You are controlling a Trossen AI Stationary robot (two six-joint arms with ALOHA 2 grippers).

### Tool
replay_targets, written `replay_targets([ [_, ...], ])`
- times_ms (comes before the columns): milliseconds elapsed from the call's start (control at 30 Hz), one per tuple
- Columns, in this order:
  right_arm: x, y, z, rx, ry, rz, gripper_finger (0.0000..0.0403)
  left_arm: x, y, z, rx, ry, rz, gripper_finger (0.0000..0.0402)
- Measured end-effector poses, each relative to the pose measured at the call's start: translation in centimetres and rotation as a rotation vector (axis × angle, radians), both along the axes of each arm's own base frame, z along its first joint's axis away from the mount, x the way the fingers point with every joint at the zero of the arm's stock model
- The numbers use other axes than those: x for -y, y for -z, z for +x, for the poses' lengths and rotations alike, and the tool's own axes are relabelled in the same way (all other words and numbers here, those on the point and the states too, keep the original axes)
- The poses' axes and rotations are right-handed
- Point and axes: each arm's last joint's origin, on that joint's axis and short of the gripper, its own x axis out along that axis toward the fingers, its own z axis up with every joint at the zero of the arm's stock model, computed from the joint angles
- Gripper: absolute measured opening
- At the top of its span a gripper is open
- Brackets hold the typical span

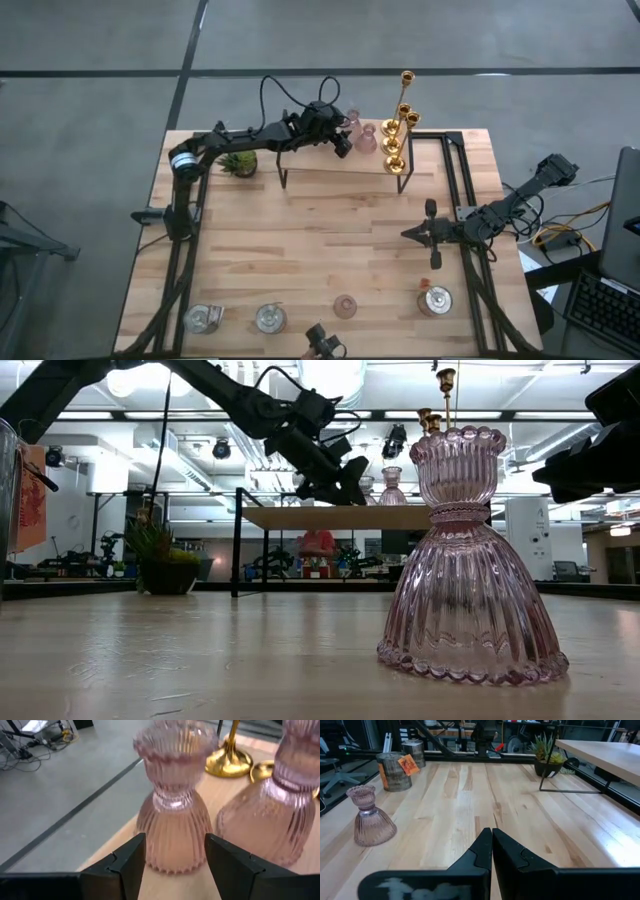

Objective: Pick & Place candle stick holders
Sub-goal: Align the top red candle holder on the shelf with the red candle holder

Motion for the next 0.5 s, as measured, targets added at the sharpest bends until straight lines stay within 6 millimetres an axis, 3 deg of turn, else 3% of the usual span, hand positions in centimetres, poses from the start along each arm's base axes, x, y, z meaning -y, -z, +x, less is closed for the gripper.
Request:
replay_targets([
  [500, 0.0, 0.1, 0.0, -0.005, -0.001, -0.010, 0.0008, 1.1, -0.8, -1.3, -0.114, 0.017, -0.022, 0.0204],
])
